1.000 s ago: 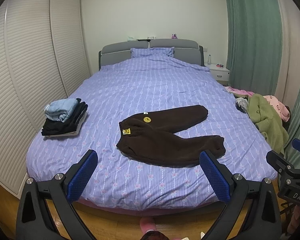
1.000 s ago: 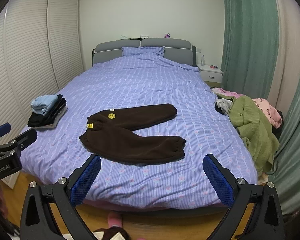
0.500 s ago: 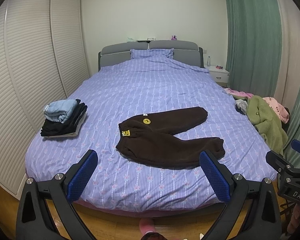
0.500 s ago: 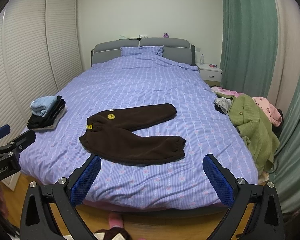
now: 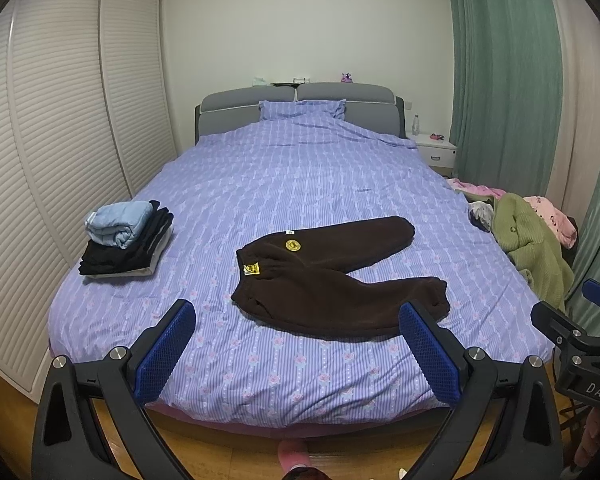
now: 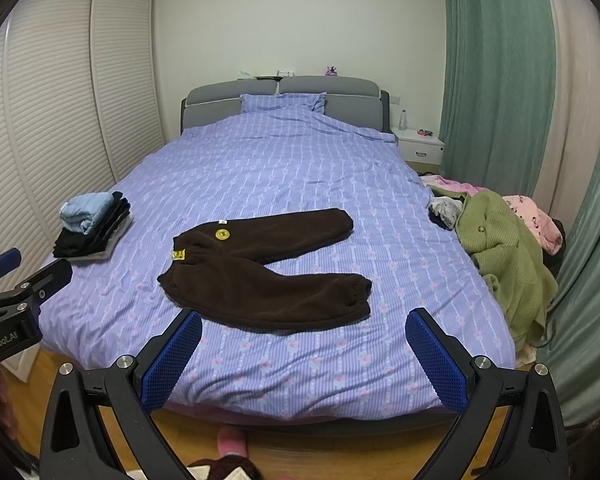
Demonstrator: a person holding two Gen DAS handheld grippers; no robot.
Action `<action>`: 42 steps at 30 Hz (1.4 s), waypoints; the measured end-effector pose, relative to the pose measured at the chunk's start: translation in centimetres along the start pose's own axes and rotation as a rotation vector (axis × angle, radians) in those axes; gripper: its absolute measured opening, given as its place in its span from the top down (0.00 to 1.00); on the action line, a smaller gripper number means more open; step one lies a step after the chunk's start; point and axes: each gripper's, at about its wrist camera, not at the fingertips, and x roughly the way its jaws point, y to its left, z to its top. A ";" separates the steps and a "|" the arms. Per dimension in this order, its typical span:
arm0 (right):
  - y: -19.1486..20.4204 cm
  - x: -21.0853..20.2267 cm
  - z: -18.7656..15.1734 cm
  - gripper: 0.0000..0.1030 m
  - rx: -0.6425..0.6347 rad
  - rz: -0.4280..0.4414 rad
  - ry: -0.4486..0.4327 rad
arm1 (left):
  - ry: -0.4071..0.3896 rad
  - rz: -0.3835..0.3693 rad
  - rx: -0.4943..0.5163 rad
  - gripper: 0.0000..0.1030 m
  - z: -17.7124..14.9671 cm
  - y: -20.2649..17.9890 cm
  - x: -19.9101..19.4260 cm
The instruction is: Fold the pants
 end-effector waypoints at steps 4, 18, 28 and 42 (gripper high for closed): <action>0.3 0.1 0.1 0.00 -0.002 0.003 0.004 | 0.000 0.001 -0.003 0.00 0.0 0.0 0.0; 0.5 1.1 0.6 0.00 -0.004 0.005 0.022 | 0.016 -0.003 -0.004 0.00 0.9 0.4 1.5; 1.1 4.9 2.6 0.00 0.011 0.009 0.078 | 0.067 -0.017 0.025 0.00 3.0 0.8 6.3; -3.5 16.9 3.3 0.02 0.074 -0.080 0.194 | 0.145 -0.131 0.192 0.00 5.0 -4.9 20.2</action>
